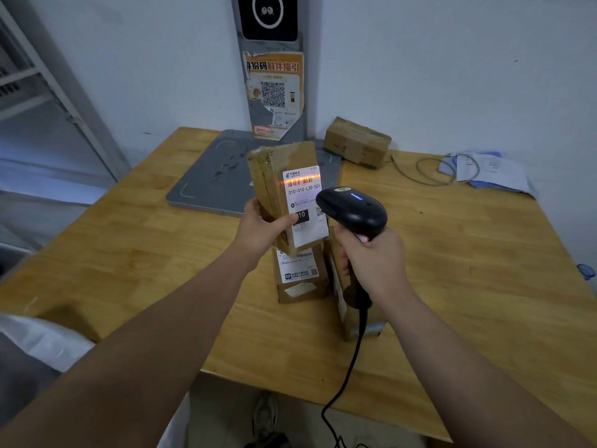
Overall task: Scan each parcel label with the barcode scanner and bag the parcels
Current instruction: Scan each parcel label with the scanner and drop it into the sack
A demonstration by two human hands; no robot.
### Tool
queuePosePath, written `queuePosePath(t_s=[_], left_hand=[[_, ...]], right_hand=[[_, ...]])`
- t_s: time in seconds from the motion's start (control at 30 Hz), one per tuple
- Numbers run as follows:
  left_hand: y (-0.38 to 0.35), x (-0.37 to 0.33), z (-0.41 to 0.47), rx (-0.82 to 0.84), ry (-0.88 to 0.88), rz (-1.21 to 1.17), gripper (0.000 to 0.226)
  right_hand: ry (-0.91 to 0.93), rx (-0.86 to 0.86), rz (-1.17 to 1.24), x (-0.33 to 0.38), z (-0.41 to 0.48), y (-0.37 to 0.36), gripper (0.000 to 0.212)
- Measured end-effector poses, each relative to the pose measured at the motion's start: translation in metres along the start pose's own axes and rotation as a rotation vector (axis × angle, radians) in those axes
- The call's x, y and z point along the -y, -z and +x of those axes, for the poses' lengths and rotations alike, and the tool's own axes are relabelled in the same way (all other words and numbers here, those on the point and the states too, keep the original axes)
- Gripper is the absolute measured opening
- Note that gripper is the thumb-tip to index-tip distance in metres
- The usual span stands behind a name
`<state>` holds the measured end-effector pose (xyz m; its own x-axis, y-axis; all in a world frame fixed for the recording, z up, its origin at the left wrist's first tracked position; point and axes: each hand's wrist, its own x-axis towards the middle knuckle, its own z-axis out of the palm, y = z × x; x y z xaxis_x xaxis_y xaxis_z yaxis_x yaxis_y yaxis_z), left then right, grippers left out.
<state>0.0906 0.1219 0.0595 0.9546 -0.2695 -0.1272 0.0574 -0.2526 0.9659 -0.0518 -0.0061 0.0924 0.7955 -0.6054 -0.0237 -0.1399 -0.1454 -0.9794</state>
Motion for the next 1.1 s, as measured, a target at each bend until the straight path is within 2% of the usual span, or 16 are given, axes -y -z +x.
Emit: queuePosePath(t_s=[0.2, 0.33, 0.53, 0.63, 0.77, 0.87, 1.0, 1.1], left_hand=[[0.016, 0.007, -0.024, -0.072, 0.014, -0.057, 0.075], [0.050, 0.021, -0.055, -0.158, 0.033, -0.125, 0.069], [0.145, 0.066, -0.114, -0.389, 0.068, -0.183, 0.063], [0.207, 0.106, -0.146, -0.462, 0.098, -0.112, 0.073], [0.288, 0.169, -0.193, -0.486, 0.163, 0.139, 0.083], [0.336, 0.203, -0.224, -0.488, 0.253, 0.521, 0.093], [0.375, 0.241, -0.249, -0.350, 0.302, 1.088, 0.089], [0.384, 0.263, -0.239, -0.229, 0.325, 1.287, 0.081]], right_hand=[[0.016, 0.122, 0.050, -0.002, -0.012, -0.019, 0.020], [0.048, 0.309, 0.136, -0.001, -0.039, -0.050, 0.022], [0.020, 0.498, 0.146, -0.008, -0.090, -0.144, 0.019], [-0.037, 0.542, 0.158, -0.014, -0.125, -0.198, 0.024], [-0.117, 0.558, 0.131, -0.034, -0.168, -0.259, 0.024], [-0.158, 0.551, 0.074, -0.053, -0.190, -0.287, 0.033], [-0.167, 0.543, -0.025, -0.070, -0.213, -0.309, 0.028], [-0.169, 0.558, -0.095, -0.079, -0.224, -0.326, 0.021]])
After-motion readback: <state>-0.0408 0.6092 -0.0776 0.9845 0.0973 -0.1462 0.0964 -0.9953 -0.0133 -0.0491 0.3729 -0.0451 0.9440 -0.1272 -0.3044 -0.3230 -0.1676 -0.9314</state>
